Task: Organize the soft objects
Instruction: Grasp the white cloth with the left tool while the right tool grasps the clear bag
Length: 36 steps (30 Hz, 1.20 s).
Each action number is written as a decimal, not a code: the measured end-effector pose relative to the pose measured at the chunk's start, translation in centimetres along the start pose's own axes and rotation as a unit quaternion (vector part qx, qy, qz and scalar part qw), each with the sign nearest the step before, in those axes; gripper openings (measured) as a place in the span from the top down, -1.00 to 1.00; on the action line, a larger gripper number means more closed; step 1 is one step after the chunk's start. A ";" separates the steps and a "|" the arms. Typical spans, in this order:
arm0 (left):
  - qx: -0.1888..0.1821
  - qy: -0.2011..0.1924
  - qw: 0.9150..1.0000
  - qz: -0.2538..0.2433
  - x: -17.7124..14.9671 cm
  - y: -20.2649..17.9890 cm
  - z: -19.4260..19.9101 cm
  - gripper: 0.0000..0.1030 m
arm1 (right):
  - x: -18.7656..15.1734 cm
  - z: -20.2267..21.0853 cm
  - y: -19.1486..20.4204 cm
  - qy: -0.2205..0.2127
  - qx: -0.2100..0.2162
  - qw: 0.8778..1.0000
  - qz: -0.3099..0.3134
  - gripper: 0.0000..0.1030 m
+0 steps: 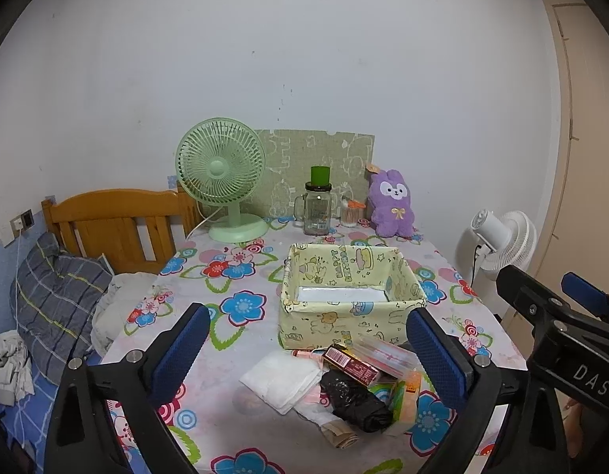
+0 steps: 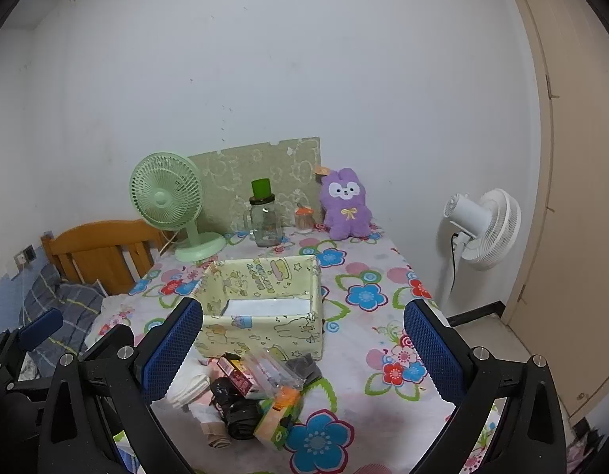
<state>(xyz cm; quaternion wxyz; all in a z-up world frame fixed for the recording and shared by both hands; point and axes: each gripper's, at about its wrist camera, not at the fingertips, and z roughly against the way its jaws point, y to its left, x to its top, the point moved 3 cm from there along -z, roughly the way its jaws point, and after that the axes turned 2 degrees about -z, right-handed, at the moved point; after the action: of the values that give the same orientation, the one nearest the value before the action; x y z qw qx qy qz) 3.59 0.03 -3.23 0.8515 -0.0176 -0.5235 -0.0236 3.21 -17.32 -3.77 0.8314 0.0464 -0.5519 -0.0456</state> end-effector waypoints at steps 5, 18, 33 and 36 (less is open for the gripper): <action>-0.002 0.006 1.000 0.004 -0.3 0.2 -0.8 -0.89 | -0.3 -0.8 0.0 0.008 0.002 1.000 -0.005 -1.00; 0.002 0.051 0.999 0.013 -2.1 0.8 -5.4 -0.82 | -1.9 -5.7 0.6 0.044 -0.008 0.999 0.004 -1.00; 0.007 0.123 0.992 0.021 -5.2 1.5 -10.9 -0.74 | -5.3 -12.1 2.2 0.113 0.013 0.993 0.015 -0.98; 0.008 0.138 0.990 0.022 -5.9 1.6 -11.9 -0.74 | -6.0 -13.1 2.4 0.128 0.014 0.992 0.019 -0.93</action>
<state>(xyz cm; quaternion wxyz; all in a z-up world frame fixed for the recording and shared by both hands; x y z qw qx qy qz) 11.60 1.13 -13.83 0.9159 -0.0183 -0.4010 -0.0031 13.00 -13.81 -14.00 0.8950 0.0530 -0.4426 -0.0152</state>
